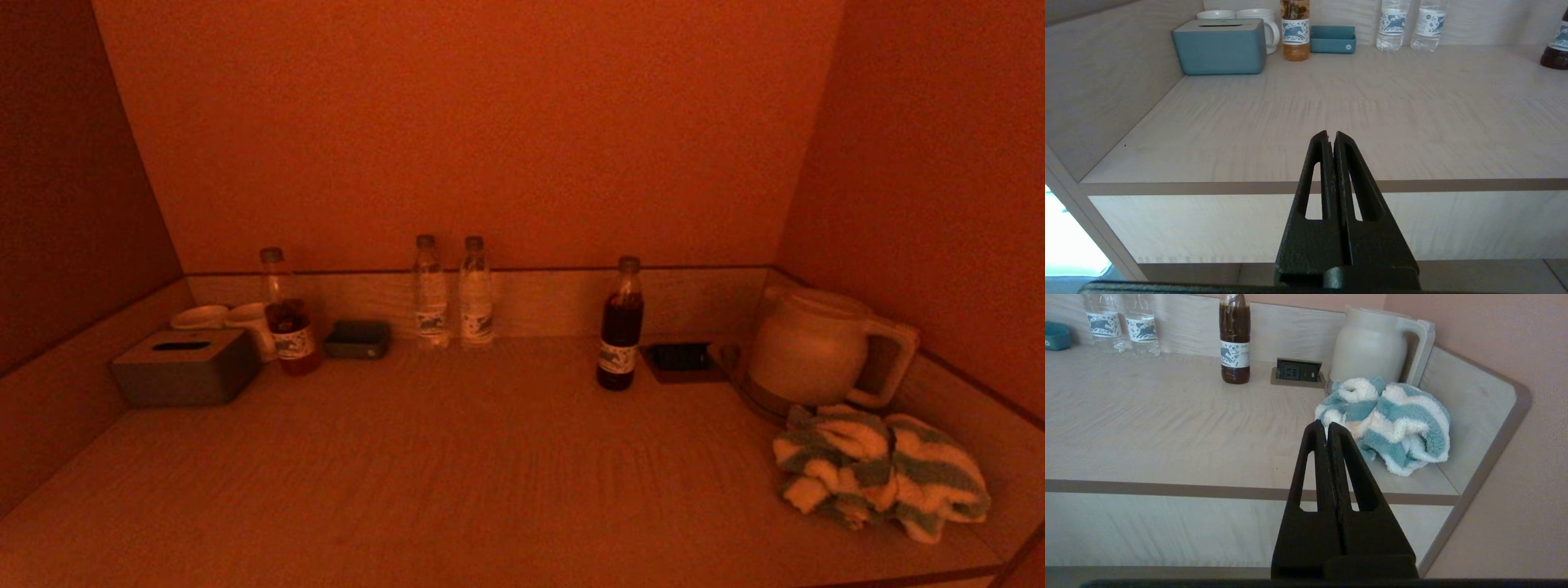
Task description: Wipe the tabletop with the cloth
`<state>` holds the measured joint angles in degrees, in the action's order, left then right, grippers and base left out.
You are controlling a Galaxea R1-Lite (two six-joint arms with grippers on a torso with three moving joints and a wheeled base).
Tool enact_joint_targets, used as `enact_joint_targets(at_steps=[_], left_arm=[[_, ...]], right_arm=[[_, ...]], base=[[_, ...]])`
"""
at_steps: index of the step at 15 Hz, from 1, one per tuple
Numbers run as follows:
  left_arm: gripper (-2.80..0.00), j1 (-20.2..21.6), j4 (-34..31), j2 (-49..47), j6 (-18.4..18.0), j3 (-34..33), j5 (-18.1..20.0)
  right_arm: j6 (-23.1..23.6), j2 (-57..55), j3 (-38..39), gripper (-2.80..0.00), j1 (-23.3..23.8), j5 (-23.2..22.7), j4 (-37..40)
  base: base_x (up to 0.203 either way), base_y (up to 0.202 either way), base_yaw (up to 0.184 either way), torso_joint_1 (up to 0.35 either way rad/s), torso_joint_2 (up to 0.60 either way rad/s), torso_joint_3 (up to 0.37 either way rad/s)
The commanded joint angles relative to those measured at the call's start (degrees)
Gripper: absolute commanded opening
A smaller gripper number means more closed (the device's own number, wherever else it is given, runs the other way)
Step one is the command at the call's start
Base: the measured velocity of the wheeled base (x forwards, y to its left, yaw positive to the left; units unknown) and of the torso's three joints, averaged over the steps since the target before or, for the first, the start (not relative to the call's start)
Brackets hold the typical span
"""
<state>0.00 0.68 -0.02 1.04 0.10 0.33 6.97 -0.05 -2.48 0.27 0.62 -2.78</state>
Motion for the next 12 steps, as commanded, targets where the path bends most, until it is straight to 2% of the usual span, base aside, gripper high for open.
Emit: enact_joint_targets(at_steps=[1,7,9,12], left_arm=[[-2.8,0.0,0.0,0.0,0.0,0.0,0.0],[-2.8,-0.1,0.0,0.0,0.0,0.0,0.0],[-2.8,0.0,0.0,0.0,0.0,0.0,0.0],[-2.8,0.0,0.0,0.0,0.0,0.0,0.0]], right_arm=[[0.1,0.0,0.4,-2.8,0.0,0.0,-0.1],[-0.2,0.0,2.4,-2.8,0.0,-0.4,-0.6],[-0.3,0.0,2.5,-2.8,0.0,-2.1,0.9],[-0.3,0.0,2.3,-2.8,0.0,-2.1,3.1]], base=[[0.0,0.0,0.0,0.0,0.0,0.0],[0.0,0.0,0.0,0.0,0.0,0.0],[0.0,0.0,0.0,0.0,0.0,0.0],[0.0,0.0,0.0,0.0,0.0,0.0]])
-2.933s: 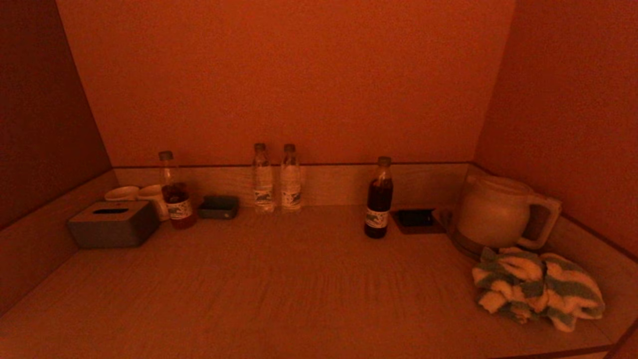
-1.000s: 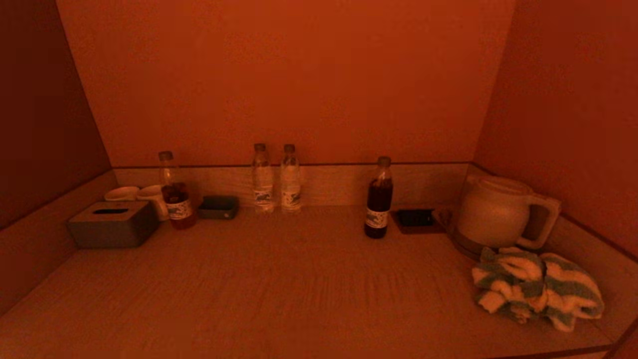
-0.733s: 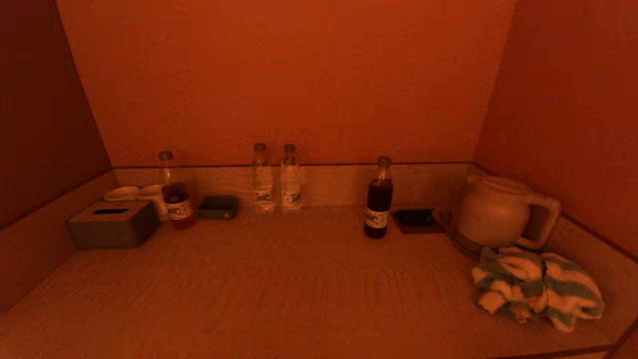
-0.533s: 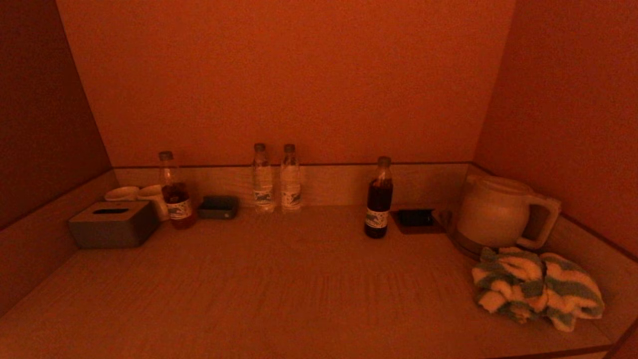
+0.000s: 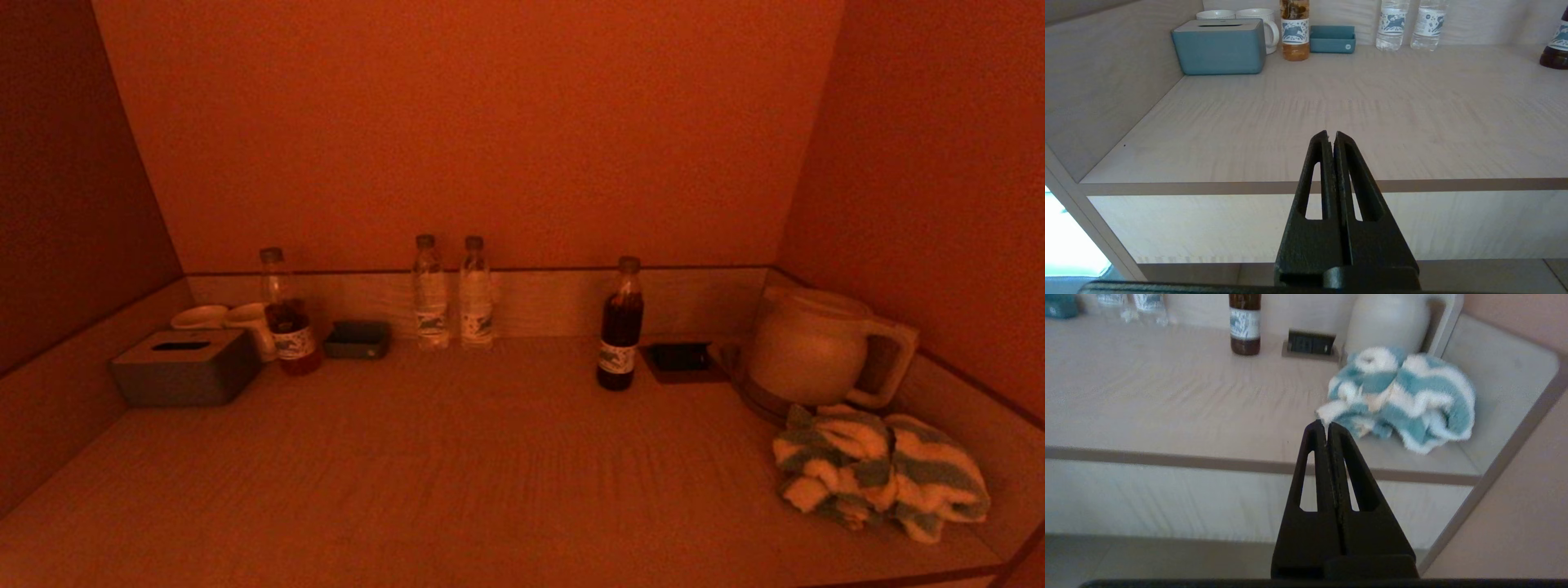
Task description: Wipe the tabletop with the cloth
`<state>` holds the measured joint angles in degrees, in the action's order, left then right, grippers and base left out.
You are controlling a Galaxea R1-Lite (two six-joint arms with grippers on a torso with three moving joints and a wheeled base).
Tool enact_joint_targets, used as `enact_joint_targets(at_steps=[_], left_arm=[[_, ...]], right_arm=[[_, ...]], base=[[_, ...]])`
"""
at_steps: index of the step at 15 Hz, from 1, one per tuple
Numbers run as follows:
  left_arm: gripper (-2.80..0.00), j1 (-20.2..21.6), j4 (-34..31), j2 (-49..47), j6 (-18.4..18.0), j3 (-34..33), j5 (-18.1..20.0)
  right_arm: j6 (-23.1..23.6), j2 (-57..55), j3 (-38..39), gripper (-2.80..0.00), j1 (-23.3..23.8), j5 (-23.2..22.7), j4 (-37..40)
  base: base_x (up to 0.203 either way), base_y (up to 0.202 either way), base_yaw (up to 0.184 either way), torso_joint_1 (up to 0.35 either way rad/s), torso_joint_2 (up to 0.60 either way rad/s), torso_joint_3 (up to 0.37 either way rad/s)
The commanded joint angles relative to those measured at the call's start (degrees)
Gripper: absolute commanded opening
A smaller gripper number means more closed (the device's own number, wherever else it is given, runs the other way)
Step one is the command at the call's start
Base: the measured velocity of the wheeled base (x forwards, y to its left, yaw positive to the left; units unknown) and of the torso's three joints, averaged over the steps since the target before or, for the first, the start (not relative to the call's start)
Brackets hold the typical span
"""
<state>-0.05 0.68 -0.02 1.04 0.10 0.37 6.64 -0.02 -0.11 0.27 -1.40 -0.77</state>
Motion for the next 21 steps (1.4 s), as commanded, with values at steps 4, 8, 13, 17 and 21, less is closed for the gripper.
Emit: enact_joint_targets(at_steps=[4,8,13,17,21], left_arm=[[-2.8,0.0,0.0,0.0,0.0,0.0,0.0],[-2.8,0.0,0.0,0.0,0.0,0.0,0.0],[-2.8,0.0,0.0,0.0,0.0,0.0,0.0],[-2.8,0.0,0.0,0.0,0.0,0.0,0.0],[-2.8,0.0,0.0,0.0,0.0,0.0,0.0]], right_arm=[[-2.0,0.0,0.0,-2.8,0.0,0.2,1.1],[-4.6,0.0,0.0,-2.8,0.0,0.5,1.0],[-4.8,0.0,0.0,-2.8,0.0,0.6,1.0],[-4.9,0.0,0.0,-2.8,0.0,0.6,1.0],[-4.8,0.0,0.0,-2.8,0.0,0.6,1.0]], base=[[0.0,0.0,0.0,0.0,0.0,0.0],[0.0,0.0,0.0,0.0,0.0,0.0],[0.0,0.0,0.0,0.0,0.0,0.0],[0.0,0.0,0.0,0.0,0.0,0.0],[0.0,0.0,0.0,0.0,0.0,0.0]])
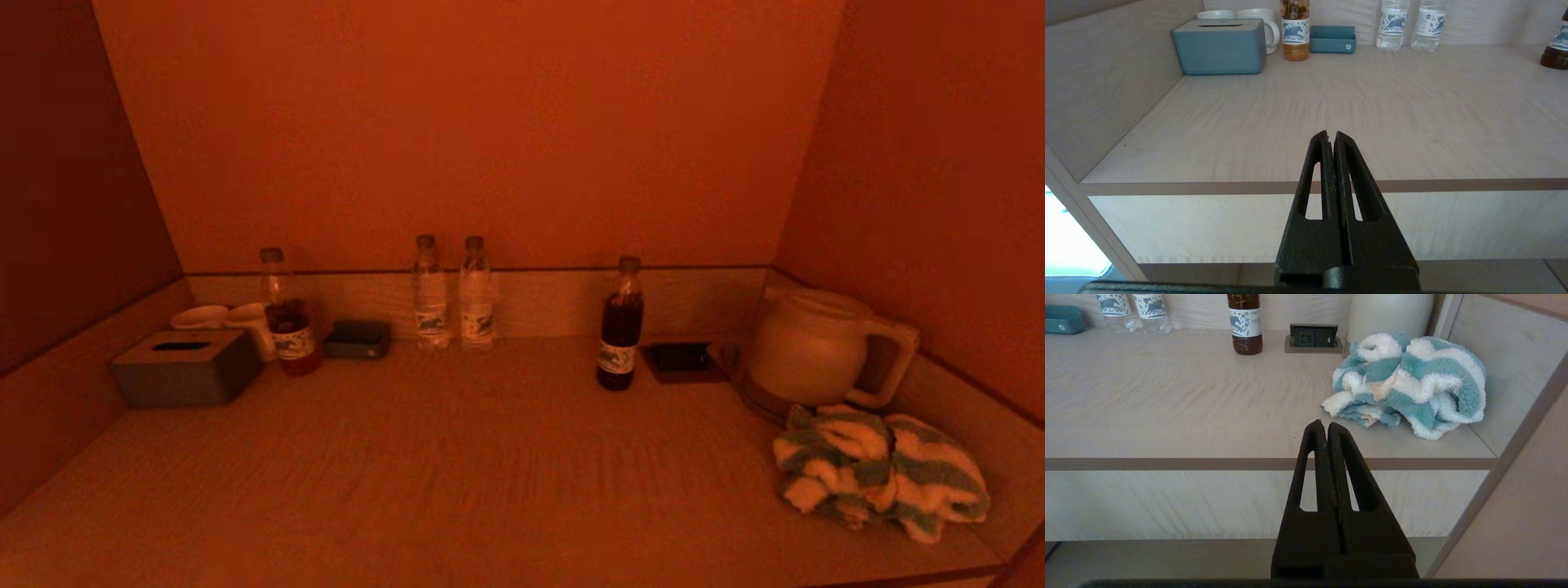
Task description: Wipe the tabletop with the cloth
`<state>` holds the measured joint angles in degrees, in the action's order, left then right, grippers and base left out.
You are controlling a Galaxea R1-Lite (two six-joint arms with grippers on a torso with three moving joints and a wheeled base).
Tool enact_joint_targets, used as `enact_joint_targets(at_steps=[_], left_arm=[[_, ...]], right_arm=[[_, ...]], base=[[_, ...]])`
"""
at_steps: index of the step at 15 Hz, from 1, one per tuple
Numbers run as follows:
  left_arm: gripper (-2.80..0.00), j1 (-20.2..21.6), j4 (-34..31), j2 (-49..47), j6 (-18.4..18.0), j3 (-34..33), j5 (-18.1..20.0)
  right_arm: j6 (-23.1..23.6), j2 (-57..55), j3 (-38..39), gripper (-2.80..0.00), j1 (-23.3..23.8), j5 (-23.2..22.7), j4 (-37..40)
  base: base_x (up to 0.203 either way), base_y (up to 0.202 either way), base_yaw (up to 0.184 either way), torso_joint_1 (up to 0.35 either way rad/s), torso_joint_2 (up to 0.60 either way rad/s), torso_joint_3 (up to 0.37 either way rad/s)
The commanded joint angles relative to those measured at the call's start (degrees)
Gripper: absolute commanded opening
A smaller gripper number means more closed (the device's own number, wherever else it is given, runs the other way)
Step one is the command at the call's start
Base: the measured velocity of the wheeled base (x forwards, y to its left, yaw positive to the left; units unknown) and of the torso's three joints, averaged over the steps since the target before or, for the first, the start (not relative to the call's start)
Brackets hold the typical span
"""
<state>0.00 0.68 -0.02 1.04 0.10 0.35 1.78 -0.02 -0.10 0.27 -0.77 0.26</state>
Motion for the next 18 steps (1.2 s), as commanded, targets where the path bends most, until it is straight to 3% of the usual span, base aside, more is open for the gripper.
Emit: enact_joint_targets(at_steps=[1,18], left_arm=[[-2.8,0.0,0.0,0.0,0.0,0.0,0.0],[-2.8,-0.1,0.0,0.0,0.0,0.0,0.0]], right_arm=[[0.1,0.0,0.0,-2.8,0.0,0.0,0.0],[0.1,0.0,0.1,-2.8,0.0,0.1,0.1]], base=[[0.0,0.0,0.0,0.0,0.0,0.0],[0.0,0.0,0.0,0.0,0.0,0.0]])
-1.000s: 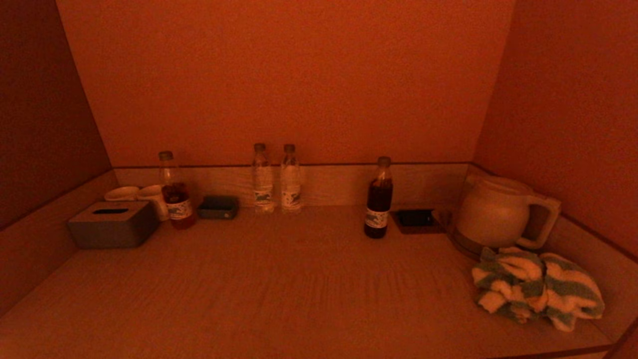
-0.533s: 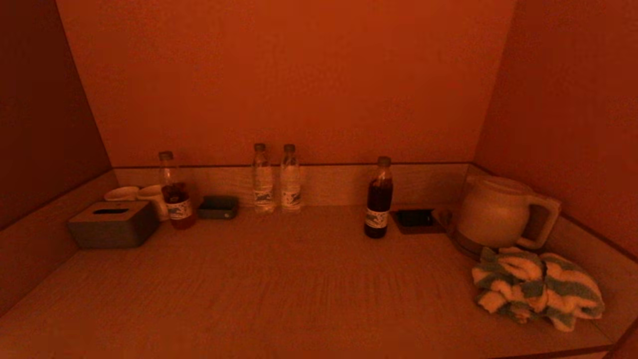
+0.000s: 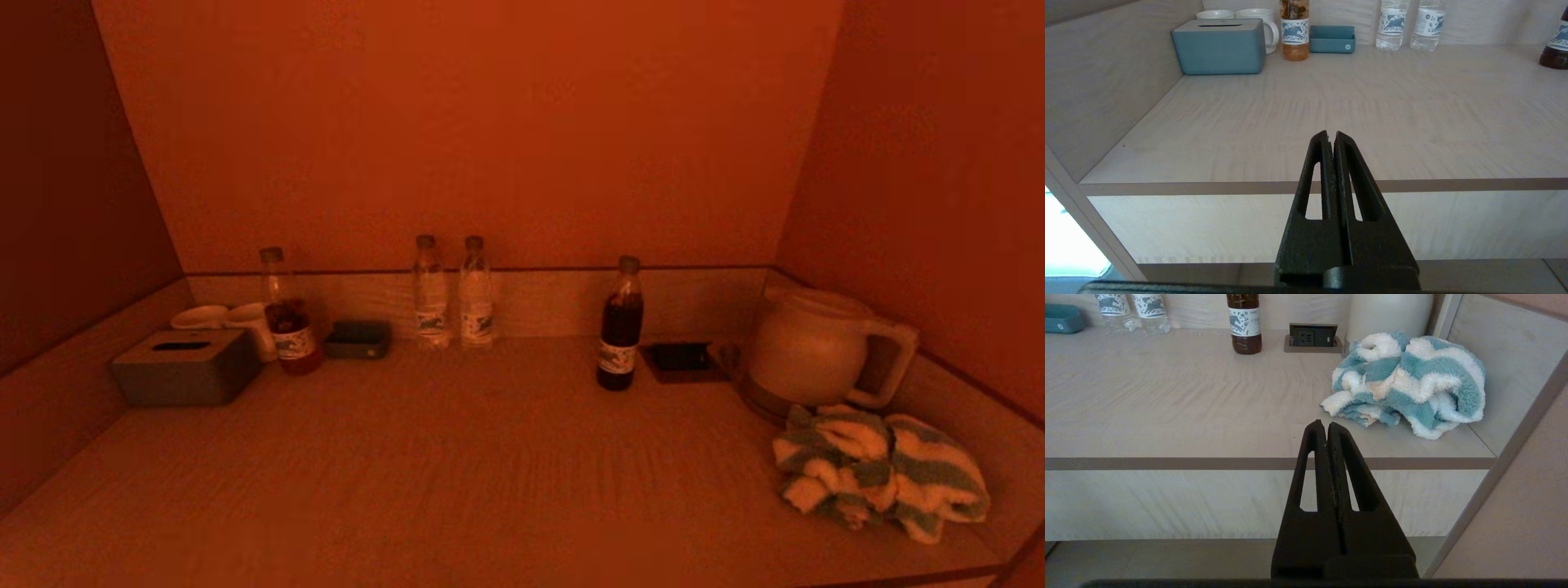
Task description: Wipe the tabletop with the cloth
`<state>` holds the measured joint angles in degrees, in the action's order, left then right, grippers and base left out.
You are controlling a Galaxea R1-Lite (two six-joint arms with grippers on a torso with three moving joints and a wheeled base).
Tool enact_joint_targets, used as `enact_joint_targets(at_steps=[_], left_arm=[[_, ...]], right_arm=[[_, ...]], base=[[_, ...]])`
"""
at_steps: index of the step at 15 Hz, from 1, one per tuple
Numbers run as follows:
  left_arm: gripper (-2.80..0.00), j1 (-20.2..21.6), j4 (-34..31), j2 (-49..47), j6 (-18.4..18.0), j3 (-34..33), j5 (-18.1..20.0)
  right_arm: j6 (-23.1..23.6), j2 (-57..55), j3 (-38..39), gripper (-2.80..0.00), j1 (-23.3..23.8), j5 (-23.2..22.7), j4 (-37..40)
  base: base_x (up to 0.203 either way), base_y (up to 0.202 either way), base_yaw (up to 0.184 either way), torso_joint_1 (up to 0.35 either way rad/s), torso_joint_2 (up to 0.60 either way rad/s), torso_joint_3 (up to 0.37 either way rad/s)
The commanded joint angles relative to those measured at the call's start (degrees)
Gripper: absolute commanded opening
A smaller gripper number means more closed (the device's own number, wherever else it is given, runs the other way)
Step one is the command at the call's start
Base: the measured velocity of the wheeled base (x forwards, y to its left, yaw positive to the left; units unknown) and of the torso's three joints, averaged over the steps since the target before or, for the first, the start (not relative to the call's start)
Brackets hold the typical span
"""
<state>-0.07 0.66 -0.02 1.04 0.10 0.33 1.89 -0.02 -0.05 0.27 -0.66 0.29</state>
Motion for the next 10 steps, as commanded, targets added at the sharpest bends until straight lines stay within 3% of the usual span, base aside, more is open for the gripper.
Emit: enact_joint_targets(at_steps=[1,10], left_arm=[[-2.8,0.0,0.0,0.0,0.0,0.0,0.0],[-2.8,0.0,0.0,0.0,0.0,0.0,0.0]], right_arm=[[0.0,0.0,0.0,-2.8,0.0,0.0,0.1],[-0.1,0.0,0.0,-2.8,0.0,0.0,0.1]], base=[[0.0,0.0,0.0,0.0,0.0,0.0],[0.0,0.0,0.0,0.0,0.0,0.0]])
